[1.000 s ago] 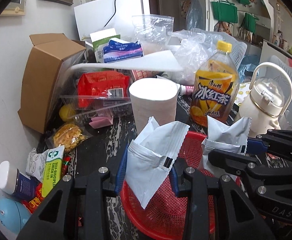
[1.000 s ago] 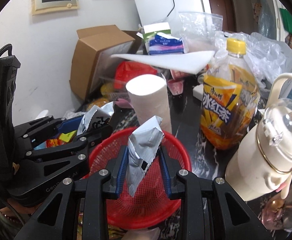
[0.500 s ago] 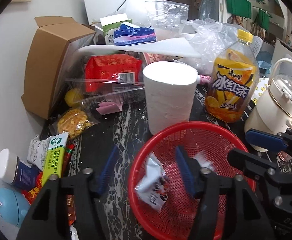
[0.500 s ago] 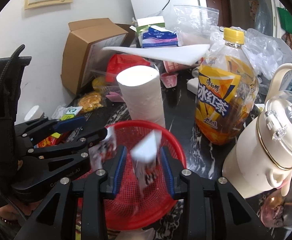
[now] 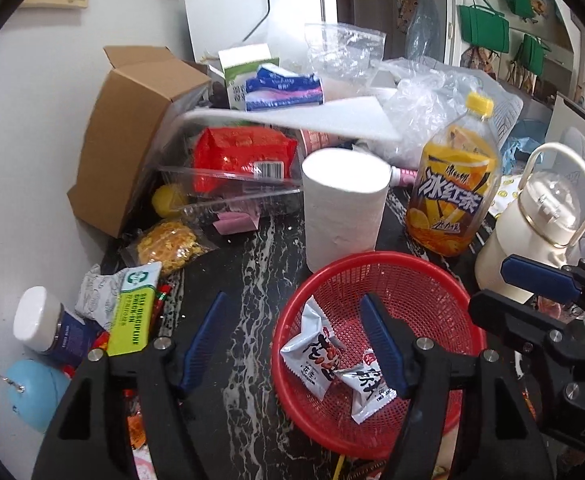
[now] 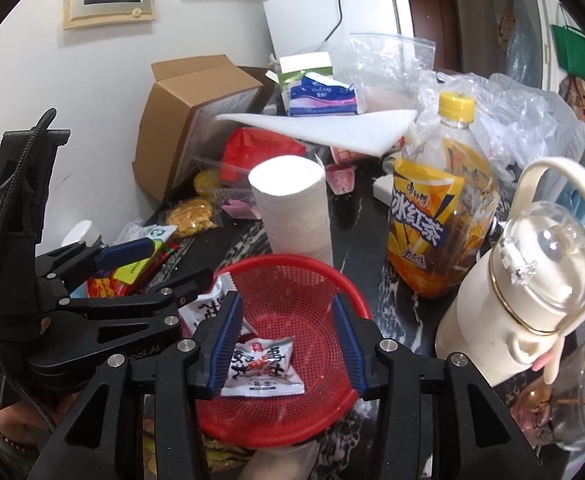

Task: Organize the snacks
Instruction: 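Withdraw both open tools from the basket back over the scattered snacks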

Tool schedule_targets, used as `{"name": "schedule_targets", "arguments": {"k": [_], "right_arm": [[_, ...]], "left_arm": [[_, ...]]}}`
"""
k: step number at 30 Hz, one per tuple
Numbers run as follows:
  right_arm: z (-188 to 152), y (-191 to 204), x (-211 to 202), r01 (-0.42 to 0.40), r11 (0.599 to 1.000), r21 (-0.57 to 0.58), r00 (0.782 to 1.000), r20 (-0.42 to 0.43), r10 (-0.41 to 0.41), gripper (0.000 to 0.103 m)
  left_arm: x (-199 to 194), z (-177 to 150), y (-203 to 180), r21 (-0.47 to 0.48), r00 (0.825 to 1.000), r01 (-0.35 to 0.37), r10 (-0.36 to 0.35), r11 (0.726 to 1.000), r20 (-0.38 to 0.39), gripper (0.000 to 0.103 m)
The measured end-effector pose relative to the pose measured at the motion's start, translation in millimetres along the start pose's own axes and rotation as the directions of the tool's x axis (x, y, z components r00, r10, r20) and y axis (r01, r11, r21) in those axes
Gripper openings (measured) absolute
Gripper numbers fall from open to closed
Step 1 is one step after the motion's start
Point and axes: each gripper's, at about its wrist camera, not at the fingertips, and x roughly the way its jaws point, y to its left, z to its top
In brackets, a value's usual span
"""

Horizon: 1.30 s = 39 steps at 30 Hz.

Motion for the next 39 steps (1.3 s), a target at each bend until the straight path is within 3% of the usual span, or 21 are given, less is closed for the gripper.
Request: {"name": "schedule_targets", "arguments": {"k": [14, 22, 29, 39], "right_arm": [[-1, 36, -107, 0.035, 0.999, -0.039, 0.985, 0.171, -0.028, 0.046], [-15, 49, -147, 0.074, 0.996, -0.049, 0.975, 0.213, -0.062, 0.046], [-32, 53, -165, 0.097, 0.994, -0.046, 0.971, 0.223, -0.085, 0.046], [-74, 48, -164, 0.134, 0.991, -0.014, 0.978, 0.164, -0.130, 0.050]], "left_arm": [[-116, -2, 0, 0.009, 0.982, -0.022, 0.020, 1.000, 0.188, 0.068], [-162, -18, -10, 0.045, 0.963, 0.005, -0.017, 0.999, 0.268, 0.068], [-181, -40, -20, 0.065, 0.955, 0.027, -0.045, 0.998, 0.295, 0.068], [-162, -80, -33, 0.068, 0.974, 0.106, -0.118, 0.992, 0.191, 0.068]]}}
